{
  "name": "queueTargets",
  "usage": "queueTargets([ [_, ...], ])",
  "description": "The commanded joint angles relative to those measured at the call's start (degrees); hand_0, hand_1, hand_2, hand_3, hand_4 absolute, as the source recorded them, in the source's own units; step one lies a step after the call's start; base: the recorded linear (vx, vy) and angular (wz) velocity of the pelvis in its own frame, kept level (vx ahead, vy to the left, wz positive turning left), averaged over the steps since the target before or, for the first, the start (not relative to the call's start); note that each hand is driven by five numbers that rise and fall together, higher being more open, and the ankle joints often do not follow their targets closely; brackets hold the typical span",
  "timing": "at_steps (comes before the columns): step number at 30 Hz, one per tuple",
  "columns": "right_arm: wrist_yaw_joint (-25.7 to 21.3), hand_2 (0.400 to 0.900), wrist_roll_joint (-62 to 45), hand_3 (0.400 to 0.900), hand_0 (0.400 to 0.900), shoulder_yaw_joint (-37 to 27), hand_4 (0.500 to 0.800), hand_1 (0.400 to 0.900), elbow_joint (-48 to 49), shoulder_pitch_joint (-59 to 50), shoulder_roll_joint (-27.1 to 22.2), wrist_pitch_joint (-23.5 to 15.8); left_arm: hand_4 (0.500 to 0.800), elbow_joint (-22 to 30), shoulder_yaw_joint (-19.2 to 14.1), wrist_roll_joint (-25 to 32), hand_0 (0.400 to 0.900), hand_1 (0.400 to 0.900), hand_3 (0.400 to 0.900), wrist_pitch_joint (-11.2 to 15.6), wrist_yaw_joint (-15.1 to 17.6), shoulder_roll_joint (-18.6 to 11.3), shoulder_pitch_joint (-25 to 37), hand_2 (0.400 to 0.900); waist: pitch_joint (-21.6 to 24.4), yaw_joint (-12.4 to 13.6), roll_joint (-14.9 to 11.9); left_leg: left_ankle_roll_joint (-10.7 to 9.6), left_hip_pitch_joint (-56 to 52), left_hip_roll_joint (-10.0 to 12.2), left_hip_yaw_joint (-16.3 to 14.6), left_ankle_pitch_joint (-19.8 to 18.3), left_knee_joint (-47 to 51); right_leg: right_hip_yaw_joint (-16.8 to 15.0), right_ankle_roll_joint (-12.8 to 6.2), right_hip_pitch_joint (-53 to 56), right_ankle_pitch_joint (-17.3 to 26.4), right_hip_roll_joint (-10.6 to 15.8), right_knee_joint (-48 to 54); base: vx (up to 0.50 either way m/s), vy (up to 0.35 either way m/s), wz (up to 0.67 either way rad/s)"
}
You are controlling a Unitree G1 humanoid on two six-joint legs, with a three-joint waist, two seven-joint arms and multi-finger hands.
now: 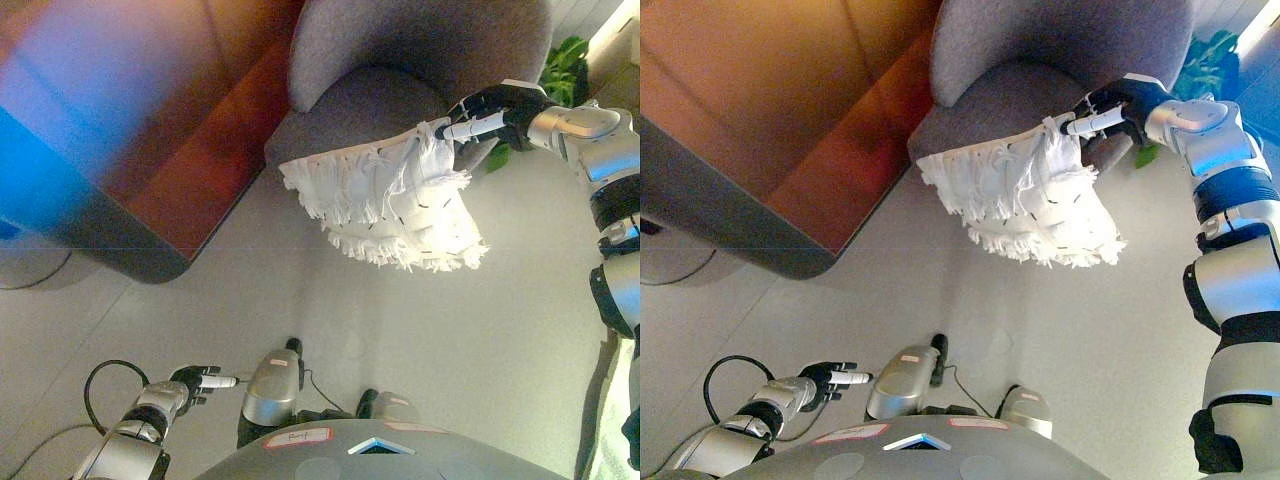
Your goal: Pick up the pillow and put it on the sofa.
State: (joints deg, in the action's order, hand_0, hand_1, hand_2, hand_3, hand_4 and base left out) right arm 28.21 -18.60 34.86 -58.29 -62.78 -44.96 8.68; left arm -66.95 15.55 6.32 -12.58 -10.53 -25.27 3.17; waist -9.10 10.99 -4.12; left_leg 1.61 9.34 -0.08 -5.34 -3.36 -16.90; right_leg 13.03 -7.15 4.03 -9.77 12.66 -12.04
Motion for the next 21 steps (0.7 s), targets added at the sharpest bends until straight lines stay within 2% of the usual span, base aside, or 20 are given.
queueTargets([
  [1, -2.3, 0.4, -7.1, 0.4, 0.4, -2.1, 0.5, 0.4, 3.2, -9.2, -8.5, -6.1, 0.8, -3.9, 1.7, -3.8, 0.9, 0.9, 0.9, 0.0, 0.3, -1.5, -4.0, 0.9, 7.1, -0.2, 0.0, -0.4, -7.7, -0.6, 4.2, -1.2, 10.8, -2.9, -2.59, -4.0, 18.7, 3.1, -9.7, 0.1, 0.158, -0.09],
  [4, -2.1, 0.4, -7.1, 0.4, 0.4, -2.1, 0.5, 0.4, 3.7, -9.8, -10.2, -5.3, 0.8, -4.2, 1.8, -4.4, 0.9, 0.9, 0.9, 0.4, 0.4, -2.0, -4.6, 0.9, 7.2, -1.3, 1.9, -0.3, -9.8, 0.1, 4.6, 0.0, 14.2, -4.5, -2.2, -7.8, 19.7, 0.3, -16.5, 0.13, 0.094, 0.06],
  [7, -2.7, 0.4, -7.2, 0.4, 0.4, -1.3, 0.5, 0.4, 3.8, -10.4, -11.5, -4.0, 0.8, -4.2, 1.7, -5.5, 0.9, 0.9, 0.9, -0.4, 0.4, -2.6, -4.7, 0.9, 7.1, -2.6, 2.0, -0.5, -11.4, -0.3, 6.0, 0.7, 16.5, -6.4, -2.08, -11.1, 18.9, -2.3, -13.9, 0.23, -0.096, 0.33],
  [10, -3.0, 0.4, -8.4, 0.4, 0.4, -1.4, 0.5, 0.4, 2.7, -10.7, -13.2, -3.6, 0.8, -4.8, 0.7, -6.9, 0.9, 0.9, 0.9, 0.0, 0.7, -2.7, -4.7, 0.9, 6.5, -4.5, 0.7, -0.9, -14.0, -0.8, 8.1, -1.7, 16.8, -7.6, -2.56, -15.1, 20.1, -0.3, -1.6, 0.38, -0.329, 0.39],
  [12, -3.0, 0.4, -9.1, 0.4, 0.4, -1.9, 0.5, 0.4, 1.9, -10.2, -14.0, -4.5, 0.8, -5.2, 0.0, -7.5, 0.9, 0.9, 0.9, 0.5, 1.0, -2.7, -4.6, 0.9, 5.8, -5.2, 0.8, -1.3, -15.0, 0.0, 9.0, -3.3, 16.2, -8.2, -3.13, -15.9, 20.3, 0.6, 3.6, 0.39, -0.4, 0.32],
  [13, -3.0, 0.4, -9.2, 0.4, 0.4, -2.4, 0.5, 0.4, 0.9, -10.4, -14.3, -5.1, 0.8, -5.8, -0.2, -7.8, 0.9, 0.9, 0.9, 1.2, 1.3, -3.1, -4.3, 0.9, 5.3, -5.5, 0.5, -1.7, -15.6, 0.5, 9.9, -4.7, 15.5, -8.8, -3.95, -17.7, 22.1, 2.2, 7.5, 0.41, -0.465, 0.29],
  [17, -3.1, 0.4, -9.7, 0.4, 0.4, -3.6, 0.5, 0.4, -0.8, -11.7, -14.7, -5.7, 0.8, -6.7, -1.9, -8.6, 0.9, 0.9, 0.9, 3.1, 1.6, -4.8, -4.1, 0.9, 3.3, -5.6, -0.1, -3.1, -17.7, 3.5, 11.9, -10.3, 10.5, -9.4, -5.69, -20.2, 26.1, 4.5, 10.8, 0.45, -0.581, 0.29],
  [19, -2.3, 0.4, -9.5, 0.4, 0.4, -2.9, 0.5, 0.4, -1.4, -12.5, -15.0, -5.6, 0.8, -6.5, -2.2, -8.9, 0.9, 0.9, 0.9, 3.9, 2.6, -5.1, -4.8, 0.9, 3.0, -5.3, -1.5, -4.6, -17.5, 6.0, 12.2, -12.1, 6.4, -9.1, -5.65, -18.4, 24.2, 4.2, 9.9, 0.39, -0.541, 0.4],
  [20, -1.9, 0.4, -10.0, 0.4, 0.4, -2.1, 0.5, 0.4, -1.3, -12.9, -15.3, -5.1, 0.8, -6.4, -2.4, -8.9, 0.9, 0.9, 0.9, 4.5, 3.7, -5.0, -5.2, 0.9, 3.0, -5.4, -1.8, -5.8, -17.4, 7.8, 12.4, -11.6, 4.2, -9.7, -5.37, -17.6, 23.1, 3.9, 8.3, 0.42, -0.462, 0.48],
  [21, -0.8, 0.4, -9.7, 0.4, 0.4, -1.7, 0.5, 0.4, -1.0, -12.9, -15.4, -4.1, 0.8, -5.8, -3.0, -8.2, 0.9, 0.9, 0.9, 4.5, 5.1, -4.7, -6.2, 0.9, 3.6, -5.5, -1.7, -7.0, -19.2, 10.2, 11.9, -9.9, 3.4, -8.4, -5.1, -17.2, 20.7, 3.4, 6.0, 0.43, -0.383, 0.41],
])
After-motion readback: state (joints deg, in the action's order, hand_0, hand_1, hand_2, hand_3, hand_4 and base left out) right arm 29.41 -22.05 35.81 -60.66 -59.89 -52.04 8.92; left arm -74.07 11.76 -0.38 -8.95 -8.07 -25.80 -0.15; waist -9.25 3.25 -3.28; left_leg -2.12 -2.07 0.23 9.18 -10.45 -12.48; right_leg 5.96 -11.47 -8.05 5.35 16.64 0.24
